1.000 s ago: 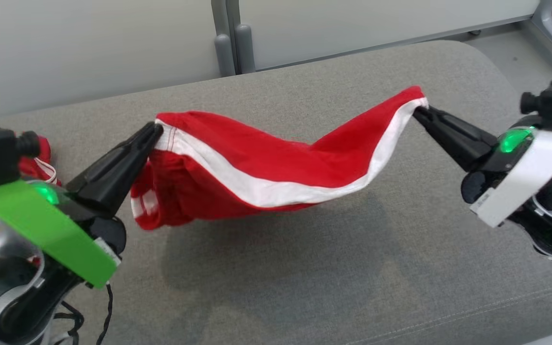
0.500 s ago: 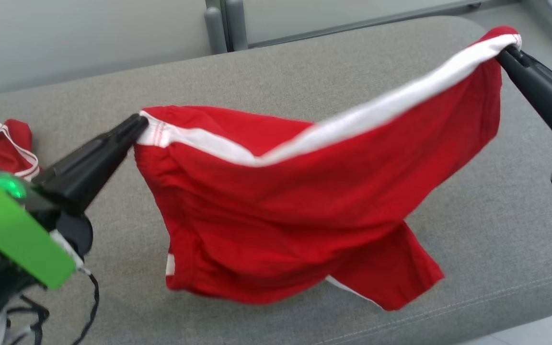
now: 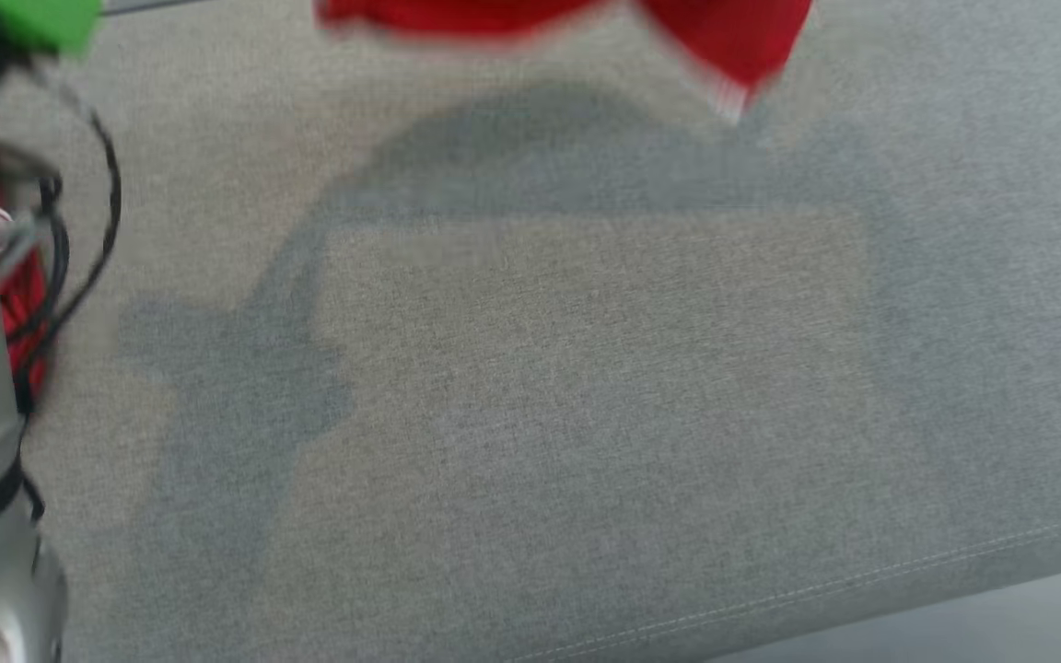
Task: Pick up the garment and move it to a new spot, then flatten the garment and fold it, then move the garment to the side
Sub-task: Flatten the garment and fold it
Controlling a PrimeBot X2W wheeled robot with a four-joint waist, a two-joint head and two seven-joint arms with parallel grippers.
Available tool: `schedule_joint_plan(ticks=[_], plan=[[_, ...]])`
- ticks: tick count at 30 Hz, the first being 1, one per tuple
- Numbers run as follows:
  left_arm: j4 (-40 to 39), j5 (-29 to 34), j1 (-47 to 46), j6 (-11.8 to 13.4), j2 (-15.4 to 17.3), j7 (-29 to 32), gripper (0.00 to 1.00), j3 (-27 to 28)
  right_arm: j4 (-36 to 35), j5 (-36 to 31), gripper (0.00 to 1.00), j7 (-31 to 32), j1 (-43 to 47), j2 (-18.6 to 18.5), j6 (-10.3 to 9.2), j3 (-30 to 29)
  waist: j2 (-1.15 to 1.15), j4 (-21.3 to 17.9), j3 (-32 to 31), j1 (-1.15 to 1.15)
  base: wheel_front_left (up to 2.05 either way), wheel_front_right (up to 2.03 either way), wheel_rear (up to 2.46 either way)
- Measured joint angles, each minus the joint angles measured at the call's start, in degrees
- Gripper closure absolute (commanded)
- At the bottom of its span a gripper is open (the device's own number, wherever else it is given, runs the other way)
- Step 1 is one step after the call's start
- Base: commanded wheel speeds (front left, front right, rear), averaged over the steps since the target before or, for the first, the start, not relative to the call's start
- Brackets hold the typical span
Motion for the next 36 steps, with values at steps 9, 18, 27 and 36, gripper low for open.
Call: schedule_joint_plan(ticks=[9, 18, 27, 36], plan=[[5.13, 8.44, 4.10, -7.93, -1.75, -16.35, 1.00, -6.64, 3.47, -5.60, 1.00, -2.69, -0.01, 6.75, 0.96, 9.61, 0.00, 1.22, 7.30, 0.01, 0.00, 0.00, 0.00], [15.15, 7.03, 20.72, -8.11, -1.99, -27.07, 1.00, -3.01, 7.16, -5.38, 1.00, -6.39, 24.05, 7.95, 2.13, 16.18, 0.00, 1.02, 14.62, 0.01, 0.00, 0.00, 0.00], [21.26, 3.88, 25.35, -11.98, -2.67, -36.54, 1.00, -0.02, 13.17, -7.99, 1.00, -8.67, 26.86, 10.02, 8.14, 15.34, 0.00, 0.56, 16.09, 0.00, 0.00, 0.00, 0.00], [21.04, 2.31, 37.41, -13.61, -6.11, -40.80, 1.00, -5.70, 19.52, -10.06, 1.00, -8.73, 34.16, 6.89, 11.10, 12.65, 0.00, 0.56, 9.20, 0.00, 0.00, 0.00, 0.00]])
